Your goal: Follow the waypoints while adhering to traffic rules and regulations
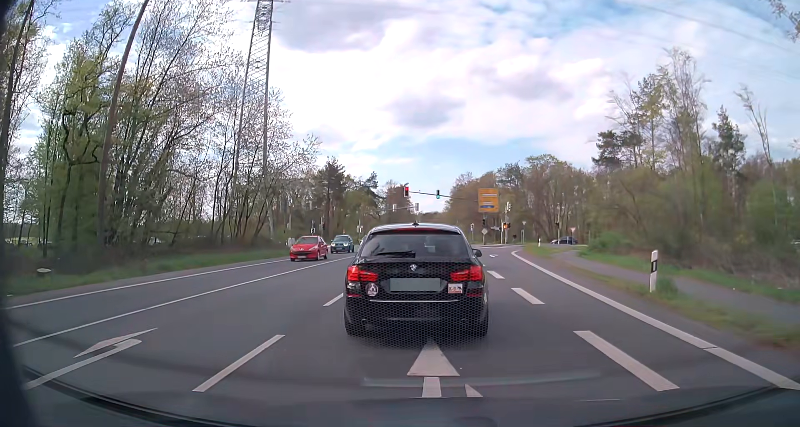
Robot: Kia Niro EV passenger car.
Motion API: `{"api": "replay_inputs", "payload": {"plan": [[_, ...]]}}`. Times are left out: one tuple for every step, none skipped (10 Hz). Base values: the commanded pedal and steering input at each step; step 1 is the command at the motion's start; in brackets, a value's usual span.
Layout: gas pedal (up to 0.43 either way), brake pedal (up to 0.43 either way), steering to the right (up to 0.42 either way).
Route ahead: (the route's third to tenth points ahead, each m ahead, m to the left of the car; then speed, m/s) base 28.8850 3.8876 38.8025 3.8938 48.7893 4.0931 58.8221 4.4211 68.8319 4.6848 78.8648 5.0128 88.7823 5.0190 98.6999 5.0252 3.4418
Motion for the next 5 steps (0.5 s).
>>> {"api": "replay_inputs", "payload": {"plan": [[0.0, 0.183, 0.005], [0.0, 0.183, 0.006], [0.0, 0.183, 0.006], [0.0, 0.183, 0.006], [0.0, 0.177, 0.006]]}}
